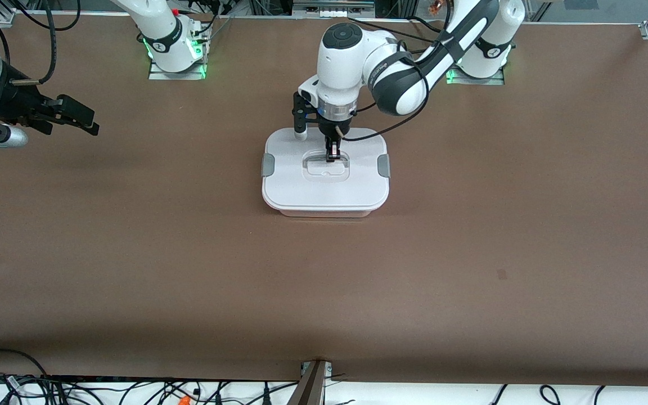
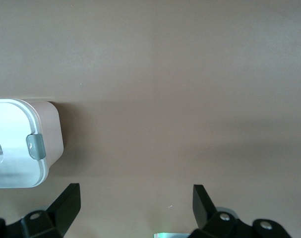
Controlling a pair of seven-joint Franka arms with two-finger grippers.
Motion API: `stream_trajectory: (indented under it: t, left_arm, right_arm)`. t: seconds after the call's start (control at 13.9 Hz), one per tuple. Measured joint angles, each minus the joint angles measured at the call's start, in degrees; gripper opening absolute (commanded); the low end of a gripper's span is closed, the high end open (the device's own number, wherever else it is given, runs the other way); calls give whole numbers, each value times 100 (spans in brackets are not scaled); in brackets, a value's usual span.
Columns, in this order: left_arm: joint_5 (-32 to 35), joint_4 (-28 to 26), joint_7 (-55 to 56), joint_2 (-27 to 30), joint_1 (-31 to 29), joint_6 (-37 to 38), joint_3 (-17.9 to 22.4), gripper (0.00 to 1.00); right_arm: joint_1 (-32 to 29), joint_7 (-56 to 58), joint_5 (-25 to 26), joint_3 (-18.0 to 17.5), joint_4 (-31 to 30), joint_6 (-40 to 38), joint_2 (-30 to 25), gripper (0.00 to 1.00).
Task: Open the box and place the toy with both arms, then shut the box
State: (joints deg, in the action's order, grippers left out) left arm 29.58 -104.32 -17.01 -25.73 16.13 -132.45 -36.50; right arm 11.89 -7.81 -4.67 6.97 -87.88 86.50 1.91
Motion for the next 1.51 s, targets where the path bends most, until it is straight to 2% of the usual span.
stream_trajectory:
  t: [0.07, 0.43, 0.72, 0.86, 1.01, 1.22, 1.51]
  left_arm:
    - [0, 2, 1, 0, 0, 1, 0, 99]
    - [0, 45, 13, -1, -22, 235, 11, 100]
    - [-201, 380, 122, 22, -28, 620, 8, 100]
    - [-589, 783, 136, 68, -49, 1208, 10, 100]
    - [-979, 1377, 207, 145, -153, 2169, 25, 100]
    - [-1196, 2127, 335, 384, -764, 3396, 45, 100]
    - [-1270, 2927, 851, 481, -1612, 4489, 65, 100]
  right_arm:
    - [0, 0, 0, 0, 0, 0, 0, 100]
    - [0, -1, 0, 0, 0, -3, 0, 100]
    - [0, -1, 0, 0, 0, -8, 0, 100]
    - [0, -1, 0, 0, 0, -10, 0, 100]
    - [0, -1, 0, 1, 0, -12, 0, 100]
    - [1, -1, 0, 3, 0, -19, 0, 100]
    - [3, -1, 0, 3, 0, -23, 0, 100]
